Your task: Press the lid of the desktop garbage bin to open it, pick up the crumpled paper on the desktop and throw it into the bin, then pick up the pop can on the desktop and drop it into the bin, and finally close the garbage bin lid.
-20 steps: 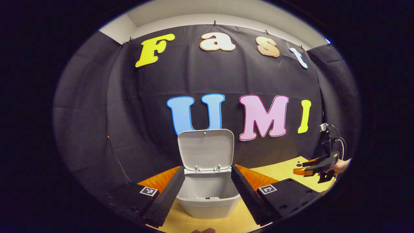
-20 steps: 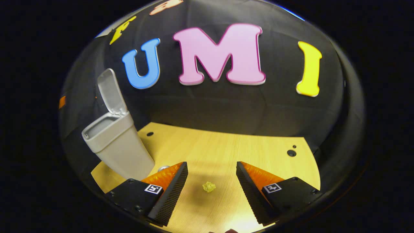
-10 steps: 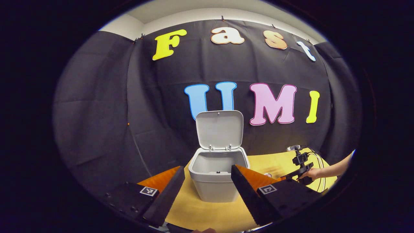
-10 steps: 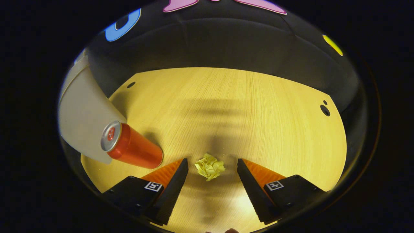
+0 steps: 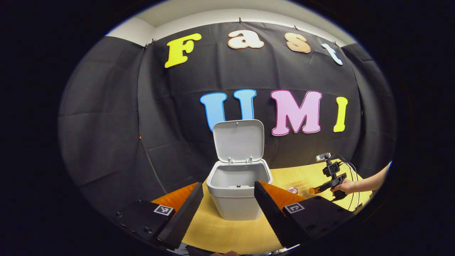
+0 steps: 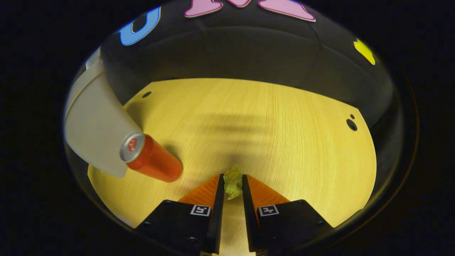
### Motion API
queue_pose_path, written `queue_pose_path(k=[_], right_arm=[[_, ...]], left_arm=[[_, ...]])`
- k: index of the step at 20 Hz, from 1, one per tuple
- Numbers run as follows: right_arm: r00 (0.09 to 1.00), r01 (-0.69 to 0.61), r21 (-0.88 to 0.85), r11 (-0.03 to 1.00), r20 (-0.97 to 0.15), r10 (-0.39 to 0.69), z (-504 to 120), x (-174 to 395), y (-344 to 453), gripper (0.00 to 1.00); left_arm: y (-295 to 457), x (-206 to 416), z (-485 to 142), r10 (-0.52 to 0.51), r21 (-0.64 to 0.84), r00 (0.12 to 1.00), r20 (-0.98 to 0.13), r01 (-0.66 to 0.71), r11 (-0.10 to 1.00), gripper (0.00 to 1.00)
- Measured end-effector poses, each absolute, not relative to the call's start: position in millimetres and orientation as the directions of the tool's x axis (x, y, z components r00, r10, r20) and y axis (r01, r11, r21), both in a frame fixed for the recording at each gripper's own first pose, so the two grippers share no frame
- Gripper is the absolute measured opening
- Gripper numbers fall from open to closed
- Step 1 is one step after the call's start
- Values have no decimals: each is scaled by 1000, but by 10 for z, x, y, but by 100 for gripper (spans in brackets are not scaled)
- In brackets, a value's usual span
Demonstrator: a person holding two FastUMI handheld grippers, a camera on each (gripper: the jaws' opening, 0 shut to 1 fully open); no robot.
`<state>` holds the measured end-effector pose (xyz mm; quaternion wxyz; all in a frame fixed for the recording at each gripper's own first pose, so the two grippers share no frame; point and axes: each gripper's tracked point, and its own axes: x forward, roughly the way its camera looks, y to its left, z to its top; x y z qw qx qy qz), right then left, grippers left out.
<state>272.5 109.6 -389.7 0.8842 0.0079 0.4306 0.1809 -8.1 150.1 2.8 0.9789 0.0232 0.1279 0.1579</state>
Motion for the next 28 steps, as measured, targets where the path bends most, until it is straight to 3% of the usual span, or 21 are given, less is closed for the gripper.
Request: queue_pose_path(k=[8, 14, 18, 20, 21, 22, 24, 25, 27, 28], right_arm=[[699, -535, 258, 804, -399, 593, -1660, 2773, 1937, 33], [588, -736, 263, 624, -209, 782, -641, 2294, 3005, 33], [460, -829, 226, 511, -245, 854, -744, 2078, 3942, 33], [452, -831, 193, 522, -313, 835, -1076, 2065, 4118, 33], [441, -835, 187, 518, -336, 832, -1184, 2026, 4173, 19], [436, -834, 190, 517, -345, 831, -1266, 2020, 4243, 33], [428, -833, 202, 515, -354, 832, -1304, 2035, 4245, 33], [423, -834, 207, 512, -356, 833, -1324, 2026, 4260, 39], [430, -833, 200, 515, -350, 832, -1262, 2003, 4160, 81], [447, -832, 188, 522, -332, 831, -1186, 2026, 4075, 90]], left_arm=[[1308, 61, 65, 238, 63, 944, -226, -230, 971, 97], [1342, 9, 143, 237, 72, 950, -202, -227, 971, 97], [1244, -85, 16, 225, 16, 947, -228, -228, 974, 97], [1155, -105, -37, 216, 9, 948, -235, -221, 975, 97], [1118, -106, -45, 212, 8, 948, -236, -216, 976, 97], [1090, -112, -70, 211, 8, 949, -236, -215, 977, 97], [1058, -78, -103, 200, -10, 950, -240, -208, 978, 97], [1048, -61, -152, 195, -22, 950, -243, -206, 978, 97], [994, 29, -225, 177, -43, 952, -250, -194, 980, 98], [888, 119, -332, 147, -57, 955, -259, -167, 984, 98]])
